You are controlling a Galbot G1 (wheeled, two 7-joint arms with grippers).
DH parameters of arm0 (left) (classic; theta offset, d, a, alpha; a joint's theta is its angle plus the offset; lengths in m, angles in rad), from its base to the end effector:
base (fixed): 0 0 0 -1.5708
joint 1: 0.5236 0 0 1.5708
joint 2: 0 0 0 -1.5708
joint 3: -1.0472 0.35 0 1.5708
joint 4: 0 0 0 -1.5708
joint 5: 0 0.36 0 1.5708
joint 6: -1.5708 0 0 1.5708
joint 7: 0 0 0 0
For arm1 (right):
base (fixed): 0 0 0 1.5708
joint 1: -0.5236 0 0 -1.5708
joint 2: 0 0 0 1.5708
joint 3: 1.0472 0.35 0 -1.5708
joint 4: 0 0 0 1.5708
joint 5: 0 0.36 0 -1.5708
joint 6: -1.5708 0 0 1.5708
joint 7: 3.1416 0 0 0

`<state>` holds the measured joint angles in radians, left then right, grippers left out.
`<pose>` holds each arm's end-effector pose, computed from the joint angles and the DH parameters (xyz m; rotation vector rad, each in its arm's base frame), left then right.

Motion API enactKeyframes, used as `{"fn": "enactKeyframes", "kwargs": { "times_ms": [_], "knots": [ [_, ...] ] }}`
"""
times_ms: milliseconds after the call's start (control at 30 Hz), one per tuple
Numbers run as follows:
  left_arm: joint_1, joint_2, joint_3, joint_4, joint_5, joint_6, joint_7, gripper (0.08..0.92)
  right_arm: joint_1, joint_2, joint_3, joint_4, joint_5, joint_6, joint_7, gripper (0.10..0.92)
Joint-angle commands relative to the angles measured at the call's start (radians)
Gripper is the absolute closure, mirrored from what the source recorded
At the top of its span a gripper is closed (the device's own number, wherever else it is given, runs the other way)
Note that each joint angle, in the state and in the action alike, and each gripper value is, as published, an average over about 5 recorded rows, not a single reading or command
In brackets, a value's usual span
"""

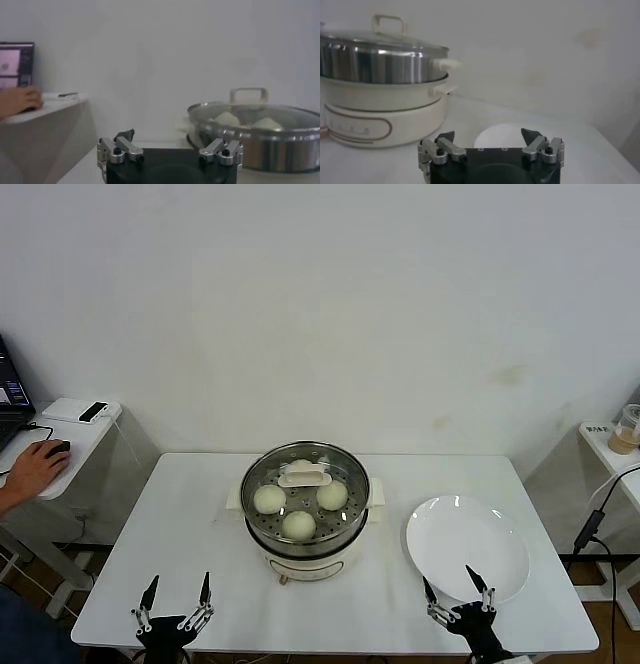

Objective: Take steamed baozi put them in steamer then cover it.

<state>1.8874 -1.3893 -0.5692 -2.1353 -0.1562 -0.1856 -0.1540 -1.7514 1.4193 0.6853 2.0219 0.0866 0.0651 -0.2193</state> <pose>0.0893 0.0420 -0.3279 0.1401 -3.0486 -0.0220 0.1252 -0.0807 -0.3465 0.2364 -2.9423 0.1649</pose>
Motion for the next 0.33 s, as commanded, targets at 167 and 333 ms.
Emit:
{"fn": "enactKeyframes", "kwargs": {
  "times_ms": [167, 333],
  "knots": [
    [0.030, -0.018, -0.040, 0.041, -0.007, -0.031, -0.002, 0.177, -0.019, -0.011, -0.014, 0.058, 0.052, -0.075, 0.029, 0.203],
    [0.036, -0.025, -0.028, 0.033, -0.005, -0.026, 0.002, 0.177, -0.027, -0.012, -0.025, 0.063, 0.047, -0.071, 0.023, 0.203]
  ]
}}
